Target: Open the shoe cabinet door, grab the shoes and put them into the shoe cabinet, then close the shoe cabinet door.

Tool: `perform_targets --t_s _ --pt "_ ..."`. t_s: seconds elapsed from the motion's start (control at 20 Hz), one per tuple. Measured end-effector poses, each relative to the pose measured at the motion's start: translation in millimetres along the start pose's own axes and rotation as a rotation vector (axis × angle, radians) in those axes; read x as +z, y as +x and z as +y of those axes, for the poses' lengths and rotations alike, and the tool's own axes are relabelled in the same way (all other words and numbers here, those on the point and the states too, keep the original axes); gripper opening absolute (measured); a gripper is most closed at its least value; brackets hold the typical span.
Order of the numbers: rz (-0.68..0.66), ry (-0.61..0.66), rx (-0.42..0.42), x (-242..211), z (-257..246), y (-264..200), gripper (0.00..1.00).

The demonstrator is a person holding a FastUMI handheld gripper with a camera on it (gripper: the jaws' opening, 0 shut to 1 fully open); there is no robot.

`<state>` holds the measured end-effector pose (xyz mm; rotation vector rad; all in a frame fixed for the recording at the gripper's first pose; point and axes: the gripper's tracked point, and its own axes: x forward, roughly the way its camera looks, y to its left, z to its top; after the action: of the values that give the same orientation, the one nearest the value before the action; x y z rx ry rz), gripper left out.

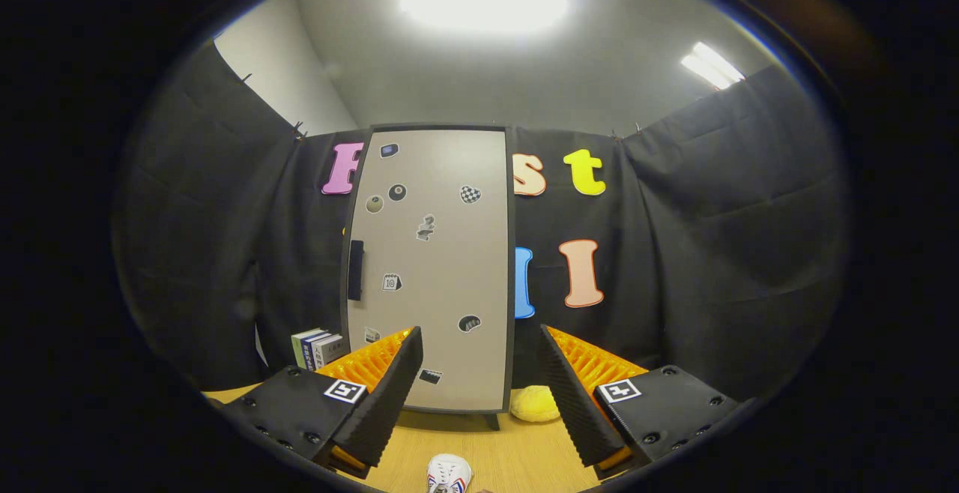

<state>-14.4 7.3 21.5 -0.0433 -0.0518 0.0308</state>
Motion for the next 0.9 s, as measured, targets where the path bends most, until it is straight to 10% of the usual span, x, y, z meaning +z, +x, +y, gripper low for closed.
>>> perform_targets --t_s 0.9 --pt "-0.019 0.074 0.156 27 83 87 0.96"
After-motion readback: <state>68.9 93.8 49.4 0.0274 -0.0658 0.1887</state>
